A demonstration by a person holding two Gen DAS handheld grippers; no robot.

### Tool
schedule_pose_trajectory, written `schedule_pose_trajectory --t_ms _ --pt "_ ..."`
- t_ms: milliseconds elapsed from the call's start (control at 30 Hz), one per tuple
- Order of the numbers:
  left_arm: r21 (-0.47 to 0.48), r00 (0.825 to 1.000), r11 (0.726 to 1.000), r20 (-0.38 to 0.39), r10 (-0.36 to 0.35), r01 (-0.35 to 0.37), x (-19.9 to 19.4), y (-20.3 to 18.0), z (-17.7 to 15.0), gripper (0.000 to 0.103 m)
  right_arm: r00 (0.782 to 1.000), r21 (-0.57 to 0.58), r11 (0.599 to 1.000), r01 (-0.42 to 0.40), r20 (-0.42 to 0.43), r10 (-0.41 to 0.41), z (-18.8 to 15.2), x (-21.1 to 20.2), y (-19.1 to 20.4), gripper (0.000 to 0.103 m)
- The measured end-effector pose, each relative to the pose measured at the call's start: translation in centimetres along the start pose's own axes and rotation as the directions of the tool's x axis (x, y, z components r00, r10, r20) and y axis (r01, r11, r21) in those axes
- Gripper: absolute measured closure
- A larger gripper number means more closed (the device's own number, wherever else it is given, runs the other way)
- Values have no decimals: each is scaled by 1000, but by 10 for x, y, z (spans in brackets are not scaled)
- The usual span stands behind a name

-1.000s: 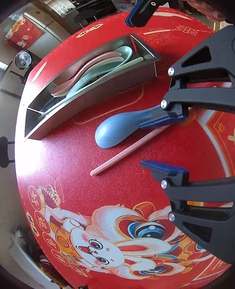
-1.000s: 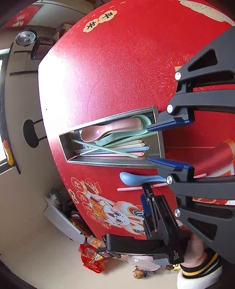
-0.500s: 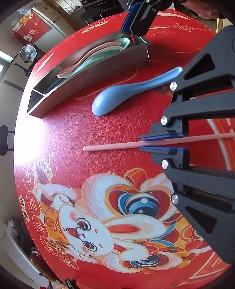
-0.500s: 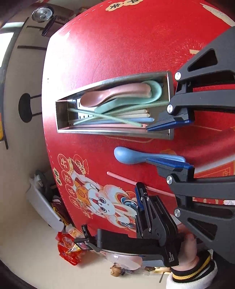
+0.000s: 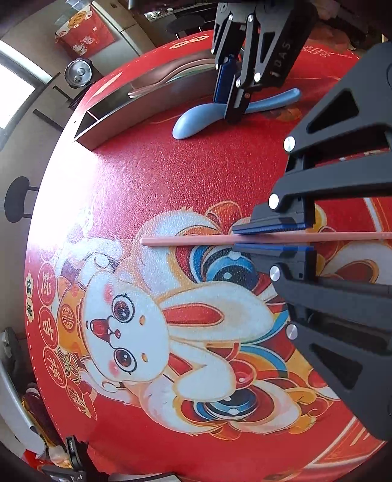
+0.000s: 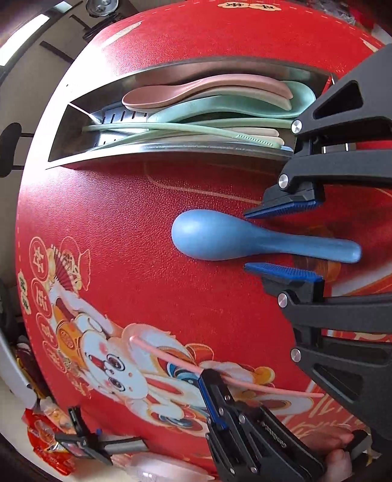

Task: Organize utensils
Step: 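Grasp the pink chopstick with the left tool while the right grasps the blue spoon, then lift the pink chopstick with the left tool while the right lifts the blue spoon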

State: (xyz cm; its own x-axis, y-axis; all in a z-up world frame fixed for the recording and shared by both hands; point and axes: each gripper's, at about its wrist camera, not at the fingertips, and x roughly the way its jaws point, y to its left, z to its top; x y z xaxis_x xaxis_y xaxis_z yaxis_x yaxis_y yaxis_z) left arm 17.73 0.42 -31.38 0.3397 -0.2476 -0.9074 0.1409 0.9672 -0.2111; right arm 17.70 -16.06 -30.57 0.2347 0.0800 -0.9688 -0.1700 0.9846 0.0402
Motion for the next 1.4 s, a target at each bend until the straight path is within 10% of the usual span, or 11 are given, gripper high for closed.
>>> schedule_pose_trajectory --t_ms 1400 --pt "-102 998 993 33 -58 61 -38 41 -45 92 992 -37 992 -120 33 121 -31 -9 27 68"
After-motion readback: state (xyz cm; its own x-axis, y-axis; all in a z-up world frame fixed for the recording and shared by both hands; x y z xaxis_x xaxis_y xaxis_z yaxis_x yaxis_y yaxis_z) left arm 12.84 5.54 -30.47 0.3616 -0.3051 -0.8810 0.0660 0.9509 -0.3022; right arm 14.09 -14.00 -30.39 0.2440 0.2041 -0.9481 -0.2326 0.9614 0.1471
